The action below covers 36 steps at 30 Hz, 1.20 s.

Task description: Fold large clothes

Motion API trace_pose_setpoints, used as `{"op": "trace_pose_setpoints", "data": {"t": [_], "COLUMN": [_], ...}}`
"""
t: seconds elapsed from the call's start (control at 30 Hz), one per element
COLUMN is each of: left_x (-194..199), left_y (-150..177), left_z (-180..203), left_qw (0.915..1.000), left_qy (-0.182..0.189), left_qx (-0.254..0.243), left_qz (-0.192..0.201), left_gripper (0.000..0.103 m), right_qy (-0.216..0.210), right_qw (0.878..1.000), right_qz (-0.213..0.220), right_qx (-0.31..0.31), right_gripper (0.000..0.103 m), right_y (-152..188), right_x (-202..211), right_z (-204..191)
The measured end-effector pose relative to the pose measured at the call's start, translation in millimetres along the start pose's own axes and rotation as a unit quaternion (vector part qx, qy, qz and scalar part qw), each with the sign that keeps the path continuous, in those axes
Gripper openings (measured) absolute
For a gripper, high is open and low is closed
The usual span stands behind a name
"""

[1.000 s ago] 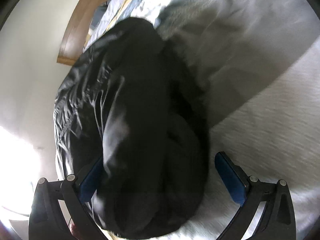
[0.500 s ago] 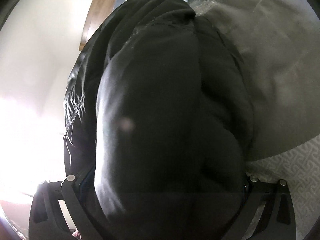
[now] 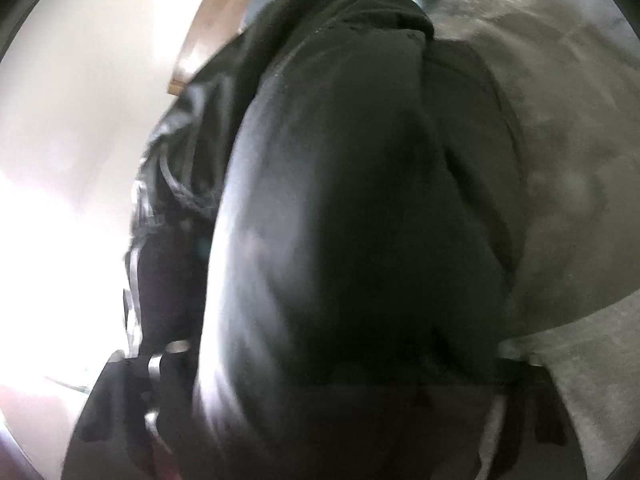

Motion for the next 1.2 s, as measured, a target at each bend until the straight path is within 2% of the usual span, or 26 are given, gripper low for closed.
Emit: {"op": "trace_pose_setpoints", "data": {"t": [0.03, 0.13, 0.33, 0.47, 0.57, 0.8, 0.93, 1.0, 1.2], "left_x": [3, 13, 35, 53, 69, 96, 111, 116, 139], "left_y": [1, 13, 22, 24, 24, 33, 43, 50, 77], "left_z": [4, 16, 39, 57, 85, 119, 133, 140, 151], "left_qw": [0.9999, 0.9996, 0.9978, 0.9963, 0.9936, 0.9896, 0.989, 0.9884, 0.9867], "left_qy": [0.009, 0.018, 0.041, 0.051, 0.066, 0.085, 0.09, 0.094, 0.112], "left_qx": [-0.002, -0.005, -0.02, -0.042, -0.064, -0.085, -0.082, -0.081, -0.077], "left_qz": [0.006, 0.022, 0.047, 0.054, 0.066, 0.079, 0.084, 0.087, 0.089], "left_gripper": [0.037, 0.03, 0.025, 0.022, 0.021, 0.02, 0.02, 0.02, 0.02], "right_qy": [0.0, 0.006, 0.025, 0.022, 0.019, 0.008, 0.003, 0.0, -0.014], "right_qw": [1.0, 1.0, 0.997, 0.994, 0.992, 0.986, 0.983, 0.983, 0.982], "right_qz": [0.004, 0.015, 0.039, 0.06, 0.072, 0.089, 0.095, 0.096, 0.099], "right_qx": [0.002, 0.018, 0.06, 0.083, 0.103, 0.143, 0.155, 0.159, 0.159], "right_gripper": [0.055, 0.04, 0.028, 0.026, 0.025, 0.024, 0.024, 0.024, 0.024], "right_y": [0, 0, -3, -6, -7, -11, -17, -21, -1], "right_x": [0, 5, 13, 21, 27, 51, 63, 85, 105], "right_z": [-4, -18, -55, -79, -99, -131, -136, -131, -125]}}
Point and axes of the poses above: each gripper's, at about its wrist camera, not at the fingertips, and x roughly against the way its jaws point, z to its right, y to its underside, the point moved 5 cm from there along -x, roughly the way its jaws point, and after that the axes turned 2 degrees about -z, right-handed, at the moved point
